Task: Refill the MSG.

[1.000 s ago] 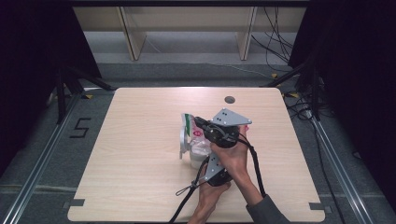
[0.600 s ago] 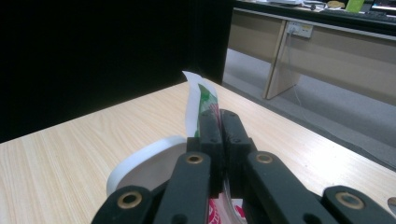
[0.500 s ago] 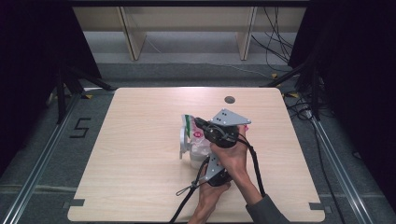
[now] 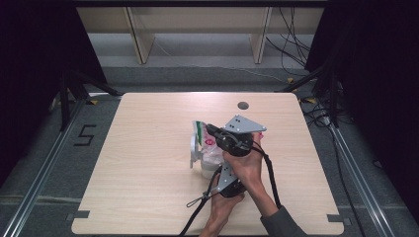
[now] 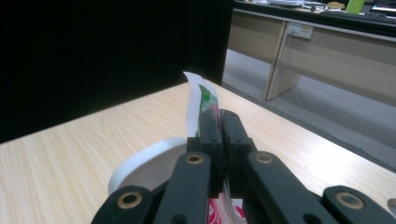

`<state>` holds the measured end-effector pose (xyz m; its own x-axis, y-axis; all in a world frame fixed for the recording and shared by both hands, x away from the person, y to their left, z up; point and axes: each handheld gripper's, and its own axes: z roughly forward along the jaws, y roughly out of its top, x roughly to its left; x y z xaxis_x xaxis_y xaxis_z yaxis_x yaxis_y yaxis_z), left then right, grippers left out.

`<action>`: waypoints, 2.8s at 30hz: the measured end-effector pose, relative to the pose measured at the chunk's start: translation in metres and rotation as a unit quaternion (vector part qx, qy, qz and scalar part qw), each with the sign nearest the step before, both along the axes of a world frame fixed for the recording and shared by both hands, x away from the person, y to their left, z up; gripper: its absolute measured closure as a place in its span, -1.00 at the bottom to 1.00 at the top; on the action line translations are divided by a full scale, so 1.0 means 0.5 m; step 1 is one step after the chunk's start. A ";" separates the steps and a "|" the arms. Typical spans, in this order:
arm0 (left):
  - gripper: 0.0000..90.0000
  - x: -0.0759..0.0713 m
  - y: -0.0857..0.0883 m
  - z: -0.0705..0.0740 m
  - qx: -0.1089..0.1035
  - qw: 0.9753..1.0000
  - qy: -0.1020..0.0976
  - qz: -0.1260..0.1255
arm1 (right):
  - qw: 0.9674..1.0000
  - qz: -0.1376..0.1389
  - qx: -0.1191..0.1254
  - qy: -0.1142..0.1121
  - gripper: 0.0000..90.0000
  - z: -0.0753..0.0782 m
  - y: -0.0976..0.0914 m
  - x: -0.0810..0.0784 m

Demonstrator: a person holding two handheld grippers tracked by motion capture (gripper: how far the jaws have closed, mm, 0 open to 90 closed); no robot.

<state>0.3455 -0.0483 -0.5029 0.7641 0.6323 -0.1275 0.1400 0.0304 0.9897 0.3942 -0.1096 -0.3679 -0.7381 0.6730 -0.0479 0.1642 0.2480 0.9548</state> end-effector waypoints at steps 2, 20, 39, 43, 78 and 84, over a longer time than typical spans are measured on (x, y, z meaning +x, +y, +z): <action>0.64 0.001 0.000 0.000 -0.013 1.000 0.006 -0.002 | 1.000 0.003 0.003 0.007 0.99 -0.003 -0.001 0.002; 0.64 0.000 -0.003 -0.005 -0.016 1.000 0.003 0.000 | 1.000 0.009 0.008 0.009 1.00 0.007 -0.008 -0.006; 0.64 0.003 0.001 -0.020 0.006 1.000 0.006 0.005 | 1.000 0.027 0.003 0.011 1.00 0.035 -0.054 -0.029; 0.63 0.002 0.004 -0.024 0.008 1.000 0.009 0.007 | 1.000 0.027 0.004 0.008 1.00 0.045 -0.072 -0.042; 0.43 0.001 0.020 -0.029 0.066 0.995 0.072 -0.017 | 0.999 0.000 0.043 0.017 1.00 0.038 -0.212 -0.069; 0.44 0.001 0.016 -0.032 0.070 0.994 0.079 -0.015 | 0.999 -0.006 0.044 0.031 1.00 0.027 -0.220 -0.067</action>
<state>0.3461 -0.0401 -0.5186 0.7606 0.6293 -0.1598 0.2927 -0.1125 0.9496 0.3604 -0.2195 -0.3542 -0.7294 0.6817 0.0572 0.2265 0.1617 0.9605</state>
